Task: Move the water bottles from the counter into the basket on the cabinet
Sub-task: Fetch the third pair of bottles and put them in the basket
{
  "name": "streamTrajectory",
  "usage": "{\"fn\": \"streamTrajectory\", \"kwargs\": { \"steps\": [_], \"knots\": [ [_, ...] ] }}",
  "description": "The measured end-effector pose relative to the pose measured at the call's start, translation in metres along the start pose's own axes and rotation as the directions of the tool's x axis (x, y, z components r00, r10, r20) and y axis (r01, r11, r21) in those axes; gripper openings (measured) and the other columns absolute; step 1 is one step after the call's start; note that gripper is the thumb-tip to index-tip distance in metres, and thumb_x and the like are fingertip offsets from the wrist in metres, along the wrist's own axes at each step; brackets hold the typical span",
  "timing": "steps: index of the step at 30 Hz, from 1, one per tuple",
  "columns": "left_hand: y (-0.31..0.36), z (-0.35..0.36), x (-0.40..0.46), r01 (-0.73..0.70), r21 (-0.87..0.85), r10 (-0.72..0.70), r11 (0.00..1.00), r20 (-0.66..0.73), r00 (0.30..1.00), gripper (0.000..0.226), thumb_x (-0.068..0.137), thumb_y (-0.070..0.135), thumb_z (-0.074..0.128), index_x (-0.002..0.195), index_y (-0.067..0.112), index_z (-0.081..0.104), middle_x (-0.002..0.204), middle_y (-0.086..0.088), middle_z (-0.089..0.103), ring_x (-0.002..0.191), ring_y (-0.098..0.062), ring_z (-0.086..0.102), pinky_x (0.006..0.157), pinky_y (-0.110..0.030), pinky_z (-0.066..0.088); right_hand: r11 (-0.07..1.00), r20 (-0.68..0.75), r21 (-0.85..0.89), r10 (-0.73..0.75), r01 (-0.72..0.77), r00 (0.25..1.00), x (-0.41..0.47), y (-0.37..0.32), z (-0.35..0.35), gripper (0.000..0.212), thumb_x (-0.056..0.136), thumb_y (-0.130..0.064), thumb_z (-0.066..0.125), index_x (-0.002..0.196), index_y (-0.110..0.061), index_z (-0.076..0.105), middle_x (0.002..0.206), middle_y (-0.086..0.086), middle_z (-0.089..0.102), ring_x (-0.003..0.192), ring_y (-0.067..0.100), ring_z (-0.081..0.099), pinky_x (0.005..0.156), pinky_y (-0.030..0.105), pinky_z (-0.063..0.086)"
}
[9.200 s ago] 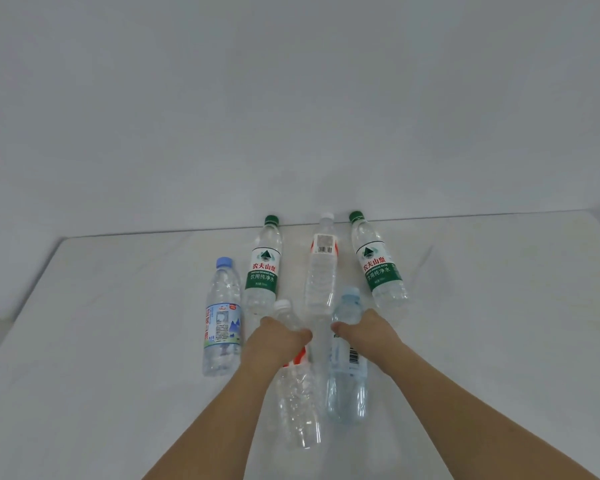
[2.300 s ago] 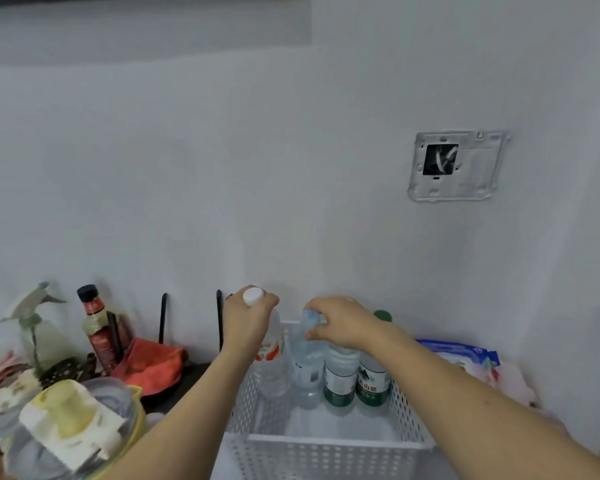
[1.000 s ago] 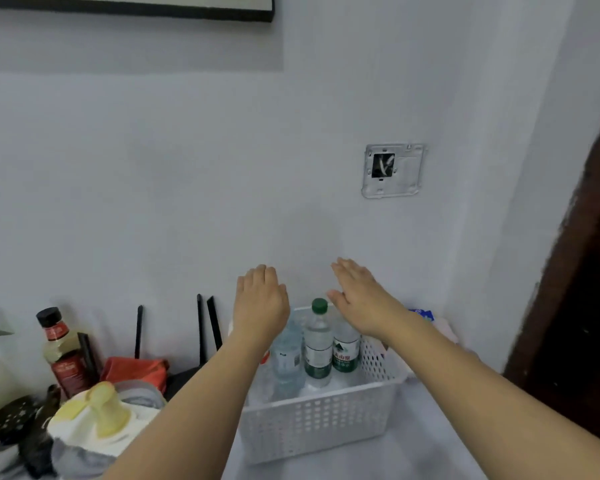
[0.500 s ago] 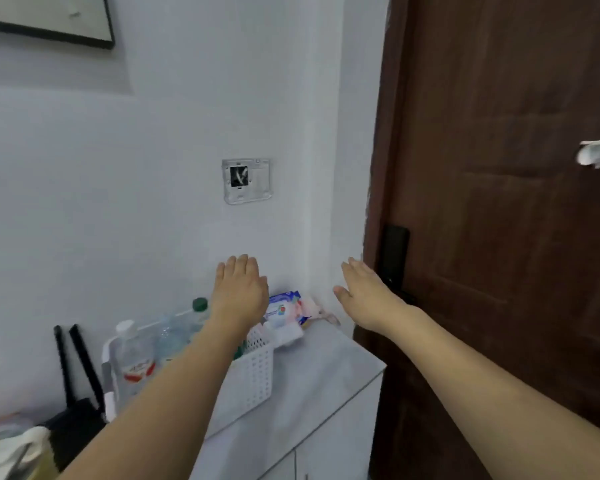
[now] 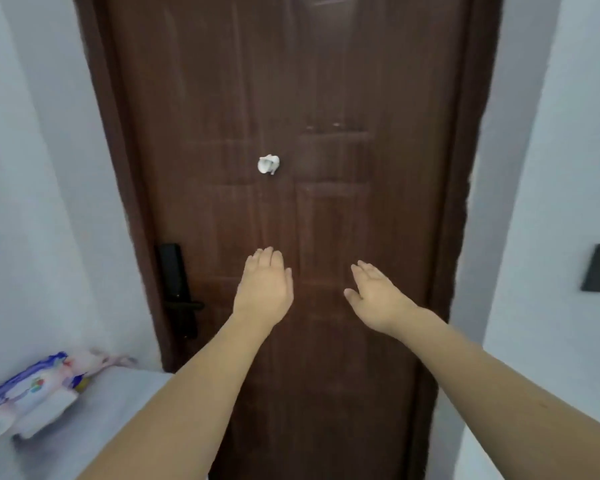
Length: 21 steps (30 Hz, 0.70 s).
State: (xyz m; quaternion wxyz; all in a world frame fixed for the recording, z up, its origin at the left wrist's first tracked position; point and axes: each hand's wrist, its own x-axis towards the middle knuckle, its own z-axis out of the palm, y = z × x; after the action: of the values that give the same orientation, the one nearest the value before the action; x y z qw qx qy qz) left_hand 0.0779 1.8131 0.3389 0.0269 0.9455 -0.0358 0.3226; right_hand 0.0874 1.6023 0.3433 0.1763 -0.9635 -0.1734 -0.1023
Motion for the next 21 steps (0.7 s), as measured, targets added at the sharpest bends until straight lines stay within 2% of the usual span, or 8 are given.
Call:
{"fn": "streamTrajectory", "kwargs": {
  "steps": [4,6,9,10,14,17,21],
  "knots": [
    [0.136,0.001,0.022,-0.283,-0.081,0.272,0.956,-0.122,0.954,0.05,0.103,0.028,0.035,0.143,-0.001,0.042,0.148,-0.018,0.045,0.141,-0.032,0.034,0.12,-0.042,0.02,0.976,-0.109,-0.054,0.206,-0.213,0.972,-0.068,0.08,-0.054,0.061,0.103,-0.035,0.033,0.152,-0.003,0.016,0.161,0.013,0.014,0.148,0.025,0.012,0.119,0.034,0.011],
    [0.199,-0.002,0.022,-0.421,-0.125,0.398,0.898,-0.176,0.9,0.049,0.103,0.026,0.033,0.143,-0.002,0.043,0.147,-0.019,0.046,0.141,-0.034,0.034,0.119,-0.044,0.022,0.95,-0.17,-0.062,0.293,-0.307,0.941,-0.109,0.114,-0.078,0.059,0.103,-0.033,0.032,0.151,-0.002,0.018,0.16,0.014,0.016,0.147,0.025,0.013,0.117,0.033,0.011],
    [0.289,-0.005,0.012,-0.602,-0.132,0.573,0.787,-0.205,0.794,0.054,0.104,0.024,0.013,0.146,0.0,0.036,0.153,-0.019,0.037,0.144,-0.035,0.026,0.121,-0.045,0.016,0.879,-0.216,-0.059,0.451,-0.473,0.866,-0.175,0.158,-0.111,0.059,0.103,-0.032,0.031,0.152,-0.004,0.014,0.162,0.01,0.009,0.148,0.022,0.006,0.117,0.033,0.008],
    [0.318,-0.007,0.007,-0.639,-0.17,0.604,0.75,-0.217,0.766,0.053,0.105,0.024,0.014,0.147,0.0,0.035,0.154,-0.018,0.035,0.145,-0.034,0.024,0.122,-0.044,0.013,0.845,-0.24,-0.065,0.502,-0.53,0.831,-0.2,0.172,-0.123,0.058,0.103,-0.031,0.032,0.151,-0.003,0.015,0.161,0.011,0.011,0.148,0.023,0.008,0.117,0.033,0.009],
    [0.429,-0.019,-0.022,-0.718,-0.385,0.689,0.58,-0.238,0.685,0.052,0.105,0.026,0.026,0.151,0.0,0.028,0.159,-0.016,0.026,0.148,-0.031,0.016,0.122,-0.04,0.006,0.694,-0.337,-0.083,0.656,-0.715,0.675,-0.298,0.214,-0.164,0.051,0.102,-0.028,0.035,0.144,0.002,0.028,0.154,0.017,0.026,0.143,0.028,0.02,0.114,0.034,0.015],
    [0.505,-0.032,-0.053,-0.744,-0.526,0.755,0.412,-0.26,0.602,0.053,0.106,0.028,0.026,0.152,0.001,0.026,0.16,-0.015,0.025,0.149,-0.029,0.016,0.122,-0.038,0.006,0.565,-0.379,-0.087,0.743,-0.82,0.552,-0.371,0.235,-0.188,0.052,0.102,-0.027,0.034,0.145,0.002,0.026,0.156,0.018,0.023,0.144,0.028,0.018,0.115,0.035,0.013],
    [0.593,-0.057,-0.101,-0.772,-0.599,0.827,0.213,-0.31,0.469,0.054,0.106,0.027,0.026,0.152,0.0,0.023,0.16,-0.016,0.023,0.149,-0.029,0.014,0.122,-0.037,0.006,0.412,-0.432,-0.073,0.808,-0.908,0.401,-0.455,0.255,-0.214,0.056,0.102,-0.029,0.034,0.148,0.0,0.023,0.157,0.015,0.021,0.144,0.026,0.018,0.117,0.036,0.015]
  ]
}}
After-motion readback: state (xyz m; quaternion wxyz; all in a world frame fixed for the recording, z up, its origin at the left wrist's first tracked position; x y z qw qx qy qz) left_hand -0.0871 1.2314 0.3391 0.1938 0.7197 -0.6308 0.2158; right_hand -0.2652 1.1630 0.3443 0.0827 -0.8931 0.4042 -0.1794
